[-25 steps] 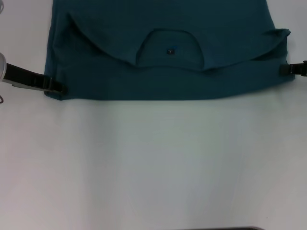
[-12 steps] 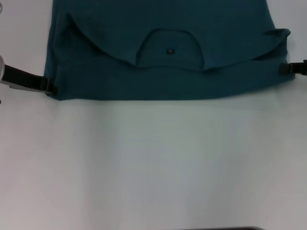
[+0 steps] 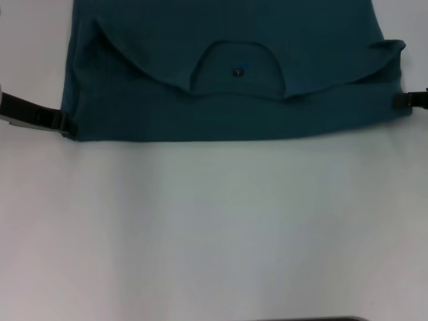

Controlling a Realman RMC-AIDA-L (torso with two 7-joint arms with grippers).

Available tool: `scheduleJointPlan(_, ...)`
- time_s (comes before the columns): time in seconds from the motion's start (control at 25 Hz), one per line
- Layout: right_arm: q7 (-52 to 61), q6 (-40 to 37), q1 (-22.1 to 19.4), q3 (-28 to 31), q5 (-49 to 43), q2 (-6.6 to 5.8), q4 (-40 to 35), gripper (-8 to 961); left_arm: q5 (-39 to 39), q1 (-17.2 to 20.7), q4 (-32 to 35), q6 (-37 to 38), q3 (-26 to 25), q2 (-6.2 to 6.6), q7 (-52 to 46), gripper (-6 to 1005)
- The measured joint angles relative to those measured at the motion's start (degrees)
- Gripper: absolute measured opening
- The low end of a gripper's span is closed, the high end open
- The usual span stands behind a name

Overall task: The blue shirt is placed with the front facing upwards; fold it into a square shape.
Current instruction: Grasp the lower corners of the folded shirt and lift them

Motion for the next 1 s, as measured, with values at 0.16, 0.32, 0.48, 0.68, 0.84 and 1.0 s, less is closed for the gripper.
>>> scheduleJointPlan(0.16,0.0,-0.7,-1.0,0.1,0.0,-0.02,0.0,36,-0.6,0.9,-0.2,1.9,-1.6,0.66,1.4,-2)
scheduleJointPlan(0.32,-0.8,-2.2,-2.2,0.1,0.0,0.39,0.0,36,-1.4,1.7,-0.4,5.0,-5.5,0.87,5.1,-1)
scheduleJointPlan(0.48,-2.5,-4.4,-2.9,0.2,0.0,0.86,0.5,36,-2.7,3.0,-0.6,8.5,-9.2,1.18,8.7,-2)
scheduleJointPlan(0.68,-3.9,-7.1,-4.2,0.2,0.0,2.17,0.3,36,-4.0,5.8,-0.6,12.5,-11.4,1.64,12.8,-1)
scheduleJointPlan(0.84,-5.5,-10.1,-5.6,1.0,0.0,2.82,0.3,36,-4.3,7.8,-0.6,14.3,-13.2,2.09,14.9,-1)
scheduleJointPlan(1.0,-6.2,-12.9,-7.4,3.1,0.0,2.90,0.1,36,-4.8,9.4,-0.6,17.8,-16.6,2.34,18.2,-1)
